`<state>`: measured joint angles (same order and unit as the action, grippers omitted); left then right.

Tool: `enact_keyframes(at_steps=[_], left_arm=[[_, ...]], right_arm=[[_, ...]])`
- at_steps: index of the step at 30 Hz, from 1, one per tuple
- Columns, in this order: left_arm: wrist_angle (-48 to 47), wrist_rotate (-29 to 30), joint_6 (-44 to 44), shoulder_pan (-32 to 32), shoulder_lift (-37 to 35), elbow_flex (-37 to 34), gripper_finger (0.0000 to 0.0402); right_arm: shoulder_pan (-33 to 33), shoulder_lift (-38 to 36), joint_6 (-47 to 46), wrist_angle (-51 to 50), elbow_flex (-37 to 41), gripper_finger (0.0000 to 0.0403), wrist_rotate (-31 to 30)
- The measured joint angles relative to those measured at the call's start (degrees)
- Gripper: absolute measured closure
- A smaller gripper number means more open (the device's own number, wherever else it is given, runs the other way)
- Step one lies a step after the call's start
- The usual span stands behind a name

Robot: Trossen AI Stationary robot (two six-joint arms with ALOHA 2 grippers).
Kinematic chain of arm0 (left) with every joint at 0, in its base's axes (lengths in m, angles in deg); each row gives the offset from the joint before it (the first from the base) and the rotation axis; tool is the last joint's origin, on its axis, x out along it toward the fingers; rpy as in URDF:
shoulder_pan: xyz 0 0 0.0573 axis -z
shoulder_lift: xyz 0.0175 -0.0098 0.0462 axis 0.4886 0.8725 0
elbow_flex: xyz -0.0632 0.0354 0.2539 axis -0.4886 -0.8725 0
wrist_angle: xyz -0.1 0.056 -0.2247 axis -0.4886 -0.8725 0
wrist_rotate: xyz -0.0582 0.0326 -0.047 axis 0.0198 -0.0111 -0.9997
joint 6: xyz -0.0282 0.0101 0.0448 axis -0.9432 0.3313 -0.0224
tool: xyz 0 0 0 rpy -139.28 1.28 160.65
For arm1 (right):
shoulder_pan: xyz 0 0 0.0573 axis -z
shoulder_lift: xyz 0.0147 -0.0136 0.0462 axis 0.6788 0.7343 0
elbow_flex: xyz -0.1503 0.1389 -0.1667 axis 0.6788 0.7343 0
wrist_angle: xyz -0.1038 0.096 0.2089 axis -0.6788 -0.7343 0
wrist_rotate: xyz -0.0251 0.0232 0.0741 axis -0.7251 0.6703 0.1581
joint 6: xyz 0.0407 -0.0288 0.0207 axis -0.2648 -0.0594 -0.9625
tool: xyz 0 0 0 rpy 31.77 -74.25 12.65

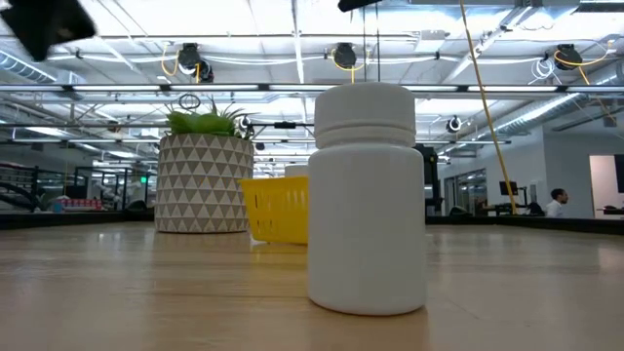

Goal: Pick and place pill bottles into a basket
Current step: Put the white pill bottle into the yellow basket

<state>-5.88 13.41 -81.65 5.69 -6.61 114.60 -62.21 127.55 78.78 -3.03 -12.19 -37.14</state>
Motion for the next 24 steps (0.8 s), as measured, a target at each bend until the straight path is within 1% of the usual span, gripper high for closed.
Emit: enact_keyframes(at_steps=[4, 9, 11, 13, 17, 19, 21, 24], left_arm=[[0.4, -5.25, -6.32, 4.46, 6.81, 3.45, 0.0149], [-0.43, -16.58, -14.65, 7.9, 13.38, 6.33, 0.0149], [-0.56, -18.96, -17.89, 8.98, 15.23, 7.35, 0.0149], [-0.51, -18.59, -19.6, 9.84, 16.57, 8.25, 0.0149], [0.14, -13.41, -21.49, 10.93, 18.21, 8.43, 0.0149], [-0.43, -11.86, -22.05, 11.36, 19.12, 8.43, 0.0149], [-0.48, -11.69, -22.55, 11.9, 20.02, 8.43, 0.0149], [-0.9, -13.1, -22.84, 12.67, 21.54, 8.43, 0.0149]], right_arm=[[0.0, 0.0, 0.28, 0.46, 0.0, 0.0129, 0.0], [0.0, 0.0, 0.77, 0.97, 0.0, 0.0129, -0.02], [0.0, 0.0, 1.01, 0.98, 0.0, 0.0129, -0.02], [0.0, 0.0, 1.47, 0.98, 0.0, 0.0129, -0.02], [0.01, 0.0, 2.7, 0.98, 0.0, 0.0129, -0.01], [0.0, 0.0, 3.1, 0.98, 0.0, 0.0129, -0.02], [0.0, 0.0, 3.3, 1.0, 0.0, 0.0129, 0.0], [0.02, 0.0, 3.57, 1.0, 0.0, 0.0129, 0.0]])
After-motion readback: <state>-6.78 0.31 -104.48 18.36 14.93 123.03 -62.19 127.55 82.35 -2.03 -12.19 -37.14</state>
